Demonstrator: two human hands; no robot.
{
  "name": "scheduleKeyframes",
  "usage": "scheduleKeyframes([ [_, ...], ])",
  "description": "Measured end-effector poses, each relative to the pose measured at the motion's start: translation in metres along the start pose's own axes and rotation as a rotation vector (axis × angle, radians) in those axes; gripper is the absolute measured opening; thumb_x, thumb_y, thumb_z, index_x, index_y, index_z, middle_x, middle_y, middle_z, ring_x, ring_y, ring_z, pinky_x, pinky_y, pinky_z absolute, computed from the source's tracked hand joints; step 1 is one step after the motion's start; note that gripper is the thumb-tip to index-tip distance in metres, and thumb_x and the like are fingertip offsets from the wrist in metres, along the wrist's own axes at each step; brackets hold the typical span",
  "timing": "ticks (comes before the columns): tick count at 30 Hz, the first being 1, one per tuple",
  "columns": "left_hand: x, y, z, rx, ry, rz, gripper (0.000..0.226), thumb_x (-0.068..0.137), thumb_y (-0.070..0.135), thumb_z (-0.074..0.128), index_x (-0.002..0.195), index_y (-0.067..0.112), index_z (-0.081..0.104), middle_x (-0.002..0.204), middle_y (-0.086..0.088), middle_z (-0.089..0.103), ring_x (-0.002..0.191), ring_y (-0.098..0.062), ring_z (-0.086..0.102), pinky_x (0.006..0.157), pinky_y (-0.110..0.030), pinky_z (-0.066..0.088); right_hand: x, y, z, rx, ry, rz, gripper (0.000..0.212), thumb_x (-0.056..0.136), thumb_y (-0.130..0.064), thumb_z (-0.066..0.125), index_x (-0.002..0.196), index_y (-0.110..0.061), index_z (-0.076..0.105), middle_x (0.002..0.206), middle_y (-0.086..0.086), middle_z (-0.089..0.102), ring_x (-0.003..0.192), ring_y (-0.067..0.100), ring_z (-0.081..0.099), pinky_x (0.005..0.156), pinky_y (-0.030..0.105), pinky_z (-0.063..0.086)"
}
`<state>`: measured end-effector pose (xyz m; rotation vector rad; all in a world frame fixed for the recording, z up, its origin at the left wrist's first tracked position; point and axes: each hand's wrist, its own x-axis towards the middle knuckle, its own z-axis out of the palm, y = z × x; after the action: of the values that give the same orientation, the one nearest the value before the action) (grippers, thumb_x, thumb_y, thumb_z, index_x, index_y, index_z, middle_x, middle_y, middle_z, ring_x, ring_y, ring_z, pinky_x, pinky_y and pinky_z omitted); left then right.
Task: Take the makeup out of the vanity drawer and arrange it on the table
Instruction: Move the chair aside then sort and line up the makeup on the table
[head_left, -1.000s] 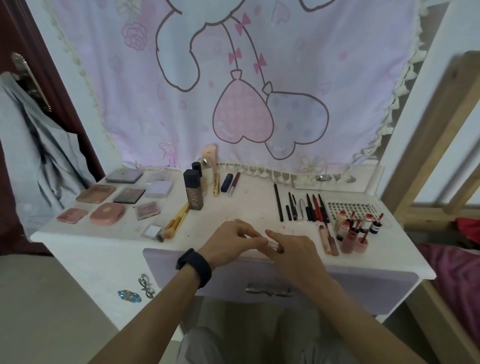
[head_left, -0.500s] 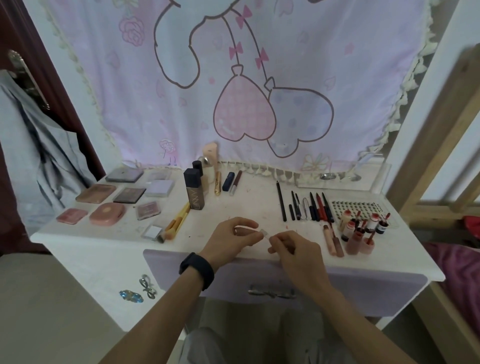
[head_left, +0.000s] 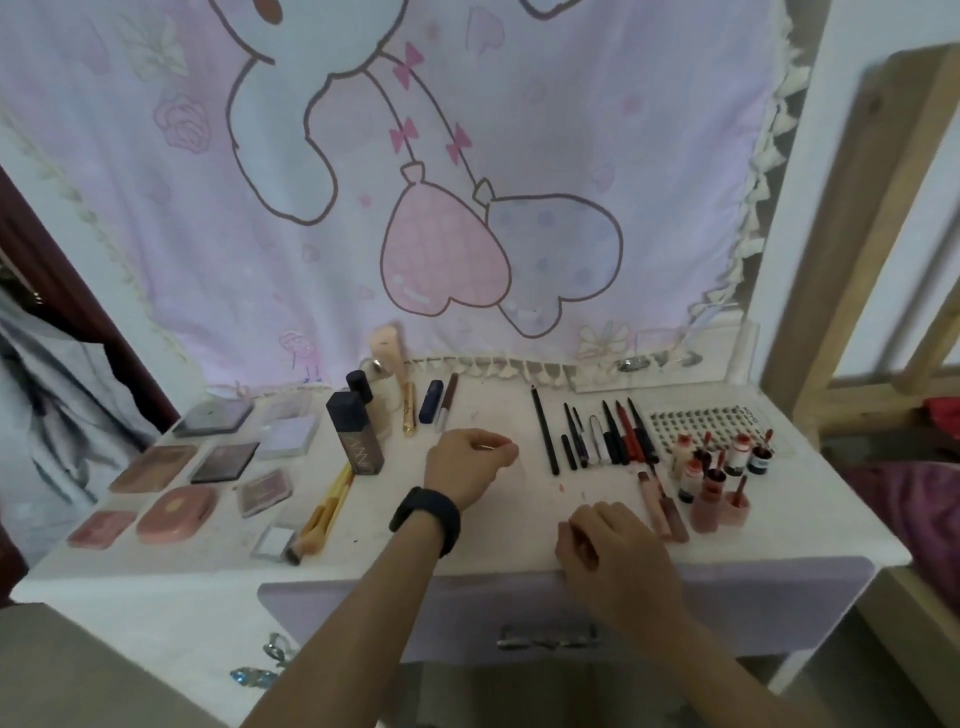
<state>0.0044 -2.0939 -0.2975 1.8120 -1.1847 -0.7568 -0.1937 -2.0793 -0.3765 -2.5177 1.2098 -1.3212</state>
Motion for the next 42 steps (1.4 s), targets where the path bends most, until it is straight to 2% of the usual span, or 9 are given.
scheduleKeyframes([
  [4, 0.034, 0.006, 0.021, 0.175, -0.023, -0.048, 0.010, 0.085, 0.038, 0.074, 0.088, 0.029, 0.073, 0.095, 0.006, 0.074, 0.089, -0.013, 0.066, 0.087, -0.031, 0.056, -0.002, 0.002, 0.005, -0.120, -0.058, -0.022, 0.010, 0.085, -0.029, 0.055, 0.080, -0.021, 0.056, 0.073, -0.006, 0.052, 0.067, 0.011, 0.043, 0.058, 0.024, 0.041],
  [7, 0.047, 0.006, 0.034, 0.240, -0.036, -0.064, 0.011, 0.083, 0.040, 0.077, 0.082, 0.029, 0.073, 0.088, 0.006, 0.074, 0.085, -0.013, 0.067, 0.081, -0.029, 0.056, -0.005, 0.003, 0.006, -0.231, -0.057, -0.046, 0.015, 0.089, -0.035, 0.055, 0.086, -0.022, 0.061, 0.083, -0.001, 0.058, 0.075, 0.016, 0.049, 0.067, 0.028, 0.037],
  [14, 0.054, 0.002, 0.040, 0.254, -0.022, -0.061, 0.018, 0.079, 0.050, 0.078, 0.077, 0.033, 0.072, 0.077, 0.016, 0.066, 0.076, -0.006, 0.064, 0.058, -0.017, 0.044, -0.008, 0.003, 0.007, -0.241, -0.009, -0.104, 0.022, 0.093, -0.042, 0.056, 0.095, -0.022, 0.067, 0.094, 0.002, 0.066, 0.085, 0.022, 0.059, 0.073, 0.033, 0.045],
  [20, 0.056, 0.001, 0.043, 0.263, -0.015, -0.041, 0.020, 0.078, 0.052, 0.079, 0.082, 0.033, 0.074, 0.089, 0.010, 0.071, 0.082, -0.009, 0.065, 0.066, -0.021, 0.050, -0.009, 0.004, 0.010, -0.217, 0.003, -0.085, 0.022, 0.092, -0.040, 0.060, 0.096, -0.020, 0.069, 0.095, 0.003, 0.067, 0.087, 0.022, 0.060, 0.074, 0.033, 0.048],
  [25, 0.055, 0.006, 0.047, 0.258, -0.024, -0.030, 0.019, 0.077, 0.051, 0.079, 0.080, 0.034, 0.073, 0.083, 0.009, 0.069, 0.079, -0.006, 0.062, 0.063, -0.020, 0.048, -0.008, 0.001, 0.006, -0.232, -0.016, -0.072, 0.022, 0.093, -0.038, 0.057, 0.097, -0.020, 0.068, 0.095, 0.004, 0.066, 0.085, 0.023, 0.058, 0.072, 0.034, 0.046],
  [29, 0.056, 0.006, 0.050, 0.259, -0.029, -0.026, 0.018, 0.078, 0.052, 0.078, 0.079, 0.035, 0.072, 0.090, 0.005, 0.072, 0.086, -0.012, 0.065, 0.074, -0.026, 0.051, -0.007, -0.001, 0.004, -0.244, -0.015, -0.069, 0.022, 0.094, -0.038, 0.056, 0.095, -0.020, 0.068, 0.095, 0.004, 0.065, 0.085, 0.023, 0.057, 0.071, 0.034, 0.045],
  [35, 0.054, 0.010, 0.055, 0.276, -0.037, -0.019, 0.017, 0.080, 0.052, 0.076, 0.085, 0.036, 0.072, 0.088, 0.009, 0.068, 0.089, -0.013, 0.064, 0.066, -0.021, 0.046, -0.008, 0.000, 0.006, -0.252, -0.006, -0.062, 0.022, 0.093, -0.039, 0.055, 0.096, -0.021, 0.067, 0.096, 0.004, 0.065, 0.085, 0.023, 0.057, 0.072, 0.033, 0.044],
  [37, 0.054, 0.011, 0.056, 0.273, -0.033, -0.028, 0.022, 0.080, 0.054, 0.074, 0.090, 0.034, 0.073, 0.086, 0.010, 0.067, 0.090, -0.013, 0.064, 0.063, -0.020, 0.044, -0.008, 0.000, 0.007, -0.254, 0.000, -0.065, 0.022, 0.093, -0.039, 0.056, 0.096, -0.021, 0.067, 0.096, 0.004, 0.065, 0.085, 0.023, 0.056, 0.072, 0.034, 0.044],
  [42, 0.055, 0.015, 0.061, 0.285, -0.021, -0.059, 0.038, 0.081, 0.058, 0.071, 0.107, 0.030, 0.073, 0.097, 0.004, 0.074, 0.095, -0.016, 0.065, 0.074, -0.026, 0.047, -0.009, 0.001, 0.008, -0.254, 0.007, -0.065, 0.023, 0.094, -0.039, 0.054, 0.097, -0.021, 0.067, 0.097, 0.003, 0.065, 0.086, 0.023, 0.056, 0.073, 0.034, 0.044],
])
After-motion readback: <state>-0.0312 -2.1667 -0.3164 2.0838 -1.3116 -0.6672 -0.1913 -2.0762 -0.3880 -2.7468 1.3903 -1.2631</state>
